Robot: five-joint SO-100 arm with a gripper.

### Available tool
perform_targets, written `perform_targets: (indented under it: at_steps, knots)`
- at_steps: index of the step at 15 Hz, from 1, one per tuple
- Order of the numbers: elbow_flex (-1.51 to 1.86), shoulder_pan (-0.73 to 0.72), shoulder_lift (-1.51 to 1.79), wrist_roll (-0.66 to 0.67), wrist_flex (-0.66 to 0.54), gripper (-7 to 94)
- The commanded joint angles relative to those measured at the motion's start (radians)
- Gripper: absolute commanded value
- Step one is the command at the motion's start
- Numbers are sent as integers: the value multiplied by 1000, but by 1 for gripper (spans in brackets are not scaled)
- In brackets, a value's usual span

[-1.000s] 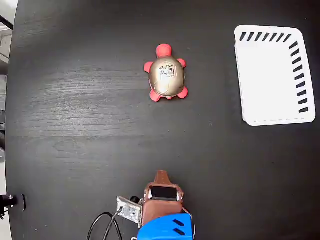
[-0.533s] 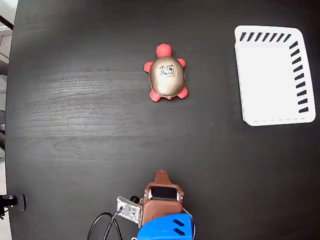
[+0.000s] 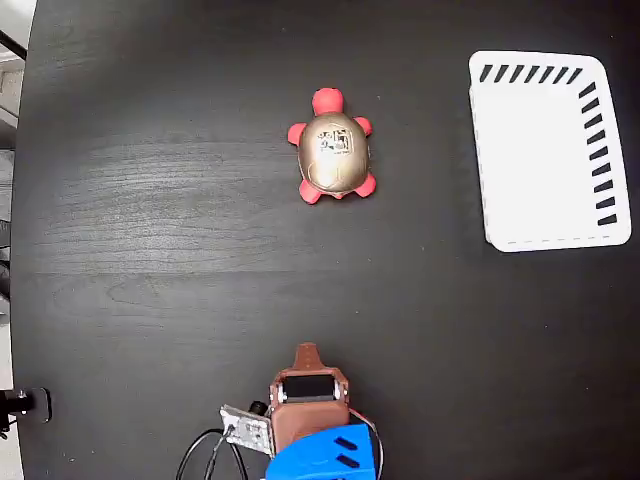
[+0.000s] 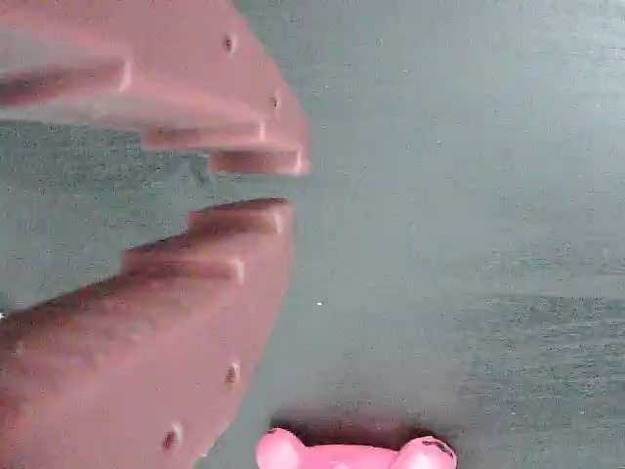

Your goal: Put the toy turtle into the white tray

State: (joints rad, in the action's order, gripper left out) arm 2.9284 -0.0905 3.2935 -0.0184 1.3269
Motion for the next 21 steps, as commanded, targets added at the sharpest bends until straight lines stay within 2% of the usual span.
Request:
perform_targets:
  at_steps: [1, 2, 3, 4, 8, 10, 13, 17, 21]
  knots:
    - [-25, -14, 74, -21, 12, 0]
    - [-25, -3, 74, -31, 12, 0]
    - [-25, -2, 74, -31, 12, 8]
    - [-26, 0, 58, -58, -17, 2]
    - [-112, 31, -290, -101, -296, 0]
    - [-255, 63, -518, -153, -367, 0]
    - [-474, 86, -790, -273, -397, 0]
    - [-770, 98, -1121, -511, -407, 0]
    - [-1129, 112, -1431, -775, -313, 0]
